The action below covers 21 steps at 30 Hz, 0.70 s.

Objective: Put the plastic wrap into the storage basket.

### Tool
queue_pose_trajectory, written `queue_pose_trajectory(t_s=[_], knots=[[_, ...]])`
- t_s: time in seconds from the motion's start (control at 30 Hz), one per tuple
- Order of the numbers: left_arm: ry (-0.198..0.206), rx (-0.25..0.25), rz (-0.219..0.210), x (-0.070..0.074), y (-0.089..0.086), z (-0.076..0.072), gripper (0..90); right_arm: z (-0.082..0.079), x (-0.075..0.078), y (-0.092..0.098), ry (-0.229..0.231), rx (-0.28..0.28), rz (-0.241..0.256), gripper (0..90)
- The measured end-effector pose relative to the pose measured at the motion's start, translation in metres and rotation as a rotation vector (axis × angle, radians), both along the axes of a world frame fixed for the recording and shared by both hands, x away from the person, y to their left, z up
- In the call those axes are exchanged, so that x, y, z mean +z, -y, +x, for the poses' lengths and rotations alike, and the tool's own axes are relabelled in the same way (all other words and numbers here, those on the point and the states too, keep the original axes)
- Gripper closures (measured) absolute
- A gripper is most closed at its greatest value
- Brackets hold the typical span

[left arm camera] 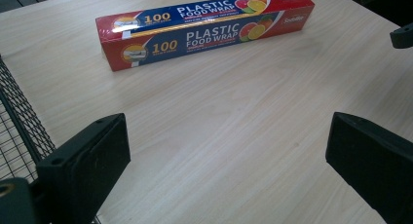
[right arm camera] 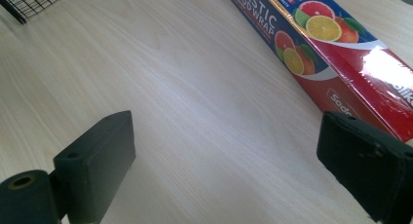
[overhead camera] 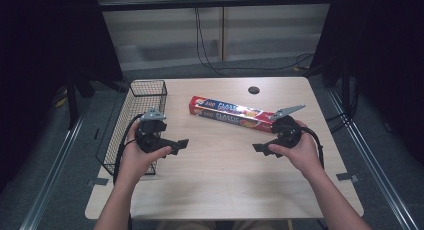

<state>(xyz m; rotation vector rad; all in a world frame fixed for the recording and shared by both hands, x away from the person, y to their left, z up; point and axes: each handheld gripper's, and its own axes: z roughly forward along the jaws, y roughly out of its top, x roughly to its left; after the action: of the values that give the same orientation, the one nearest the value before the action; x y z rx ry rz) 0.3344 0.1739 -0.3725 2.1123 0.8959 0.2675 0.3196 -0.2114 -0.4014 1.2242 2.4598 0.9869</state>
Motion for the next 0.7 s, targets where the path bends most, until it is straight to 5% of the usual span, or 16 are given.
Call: queue_pose_trajectory(t_s=[0.43,0.7], knots=[[0.002,-0.017,-0.011,0.001,0.003,0.002,2.4,0.032,0.001,-0.009,0.009,0.044,-0.082,6.8],[0.001,-0.034,-0.001,0.001,0.006,0.003,2.5,0.064,-0.001,-0.018,-0.044,0.077,-0.161,5.3]])
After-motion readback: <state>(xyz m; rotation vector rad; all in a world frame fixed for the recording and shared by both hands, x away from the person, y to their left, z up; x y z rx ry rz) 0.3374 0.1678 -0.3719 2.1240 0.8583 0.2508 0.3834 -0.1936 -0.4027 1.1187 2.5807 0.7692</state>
